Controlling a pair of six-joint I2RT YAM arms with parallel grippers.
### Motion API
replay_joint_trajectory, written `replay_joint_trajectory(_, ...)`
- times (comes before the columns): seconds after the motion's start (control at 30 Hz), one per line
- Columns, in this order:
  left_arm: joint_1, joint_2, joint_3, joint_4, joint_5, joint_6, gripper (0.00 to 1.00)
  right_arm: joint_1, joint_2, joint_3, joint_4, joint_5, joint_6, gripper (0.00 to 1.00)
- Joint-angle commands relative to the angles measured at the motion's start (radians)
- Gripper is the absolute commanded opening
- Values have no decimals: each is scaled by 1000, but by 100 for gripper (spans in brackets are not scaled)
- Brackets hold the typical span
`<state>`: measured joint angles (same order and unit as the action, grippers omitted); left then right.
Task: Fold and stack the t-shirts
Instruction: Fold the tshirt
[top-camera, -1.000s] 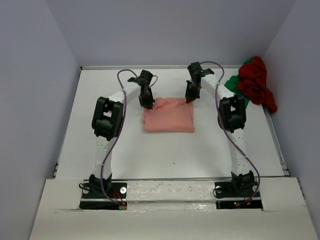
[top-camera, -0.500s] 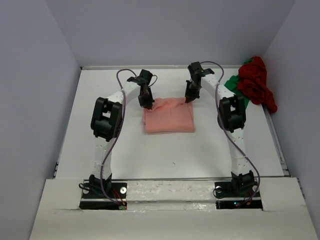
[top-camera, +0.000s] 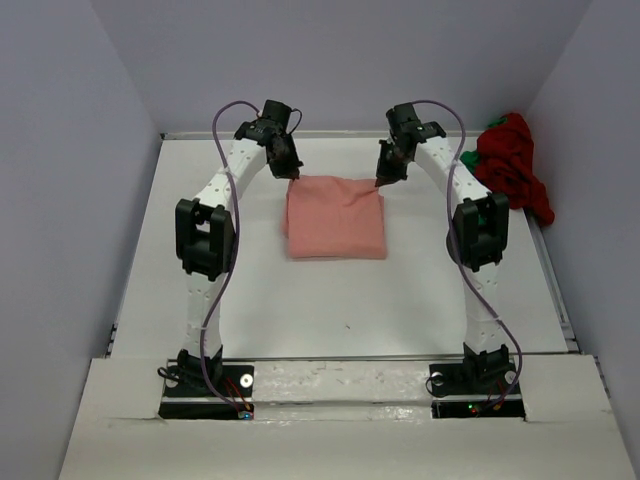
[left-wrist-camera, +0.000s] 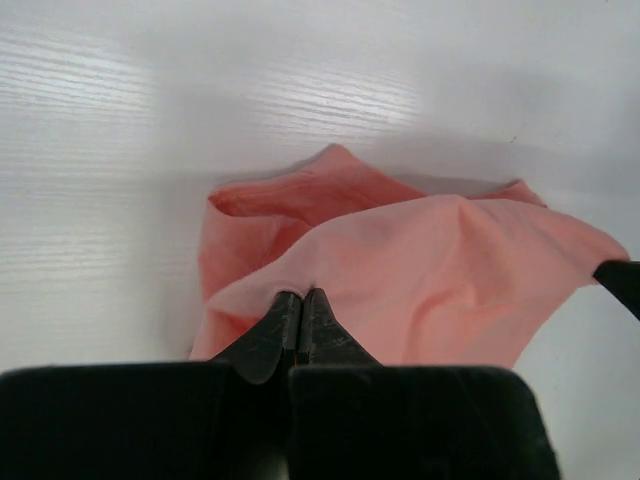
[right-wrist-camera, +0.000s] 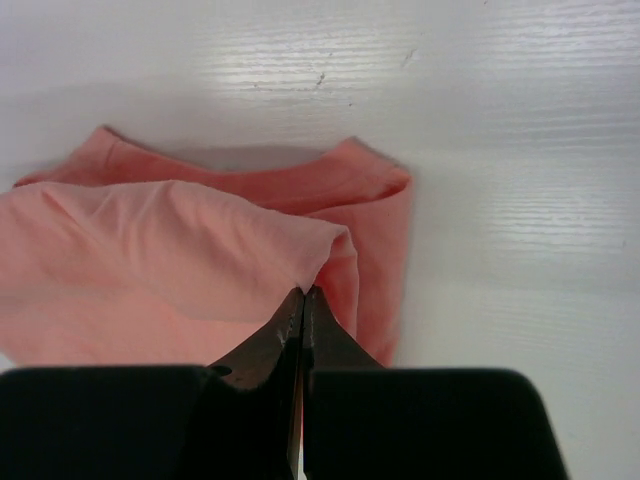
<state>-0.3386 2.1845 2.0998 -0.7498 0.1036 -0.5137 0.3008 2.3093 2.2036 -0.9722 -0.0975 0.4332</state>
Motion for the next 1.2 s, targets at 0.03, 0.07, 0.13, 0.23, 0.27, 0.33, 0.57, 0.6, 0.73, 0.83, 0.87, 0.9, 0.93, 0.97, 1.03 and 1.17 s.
replay_joint_trajectory(0.03, 10, 12, 14, -43, 27, 21, 0, -26, -48, 31, -10, 22, -25, 0)
replay_joint_trajectory(0.07, 10, 20, 14, -39, 27, 24, 0, -35, -41, 36, -2, 30, -25, 0)
replay_joint_trajectory(0.13, 12, 32, 14, -31, 30, 27, 1, -35, -25, 44, 6, 30, -30, 0)
replay_joint_trajectory(0.23, 13, 55, 14, -23, 34, 33, 6, -45, 16, 73, 7, 24, -31, 0)
replay_joint_trajectory(0.27, 13, 61, 17, -17, 36, 35, 8, -45, 27, 77, 9, 22, -33, 0)
replay_joint_trajectory(0.33, 18, 80, 19, -2, 42, 38, 12, -45, 56, 88, 24, 19, -34, 0)
replay_joint_trajectory(0.57, 55, 129, 25, 30, 53, 35, 18, -45, 102, 84, 115, 35, -44, 4)
replay_joint_trajectory(0.6, 58, 135, 25, 33, 51, 34, 27, -45, 108, 87, 122, 35, -42, 6)
replay_joint_trajectory(0.73, 70, 146, 43, 33, 28, 40, 50, -45, 99, 65, 144, 45, -30, 36)
replay_joint_trajectory(0.83, 78, 143, 61, 20, -17, 44, 64, -45, 75, 36, 150, 90, -19, 50)
replay_joint_trajectory(0.87, 81, 138, 62, 17, -18, 41, 67, -45, 64, 25, 151, 90, -17, 52)
replay_joint_trajectory(0.9, 87, 121, 60, 14, -30, 38, 72, -45, 50, 16, 150, 91, -17, 56)
replay_joint_trajectory(0.93, 90, 107, 51, 17, -33, 37, 72, -45, 21, -4, 150, 91, -19, 56)
replay_joint_trajectory(0.97, 92, 92, 45, 23, -33, 38, 72, -45, 6, -13, 151, 91, -22, 56)
replay_joint_trajectory(1.03, 93, 26, 25, 38, -32, 41, 72, -45, -33, -36, 151, 91, -21, 56)
replay_joint_trajectory(1.17, 92, -106, -43, 84, 49, 26, 72, -45, -151, -108, 156, 21, -11, 56)
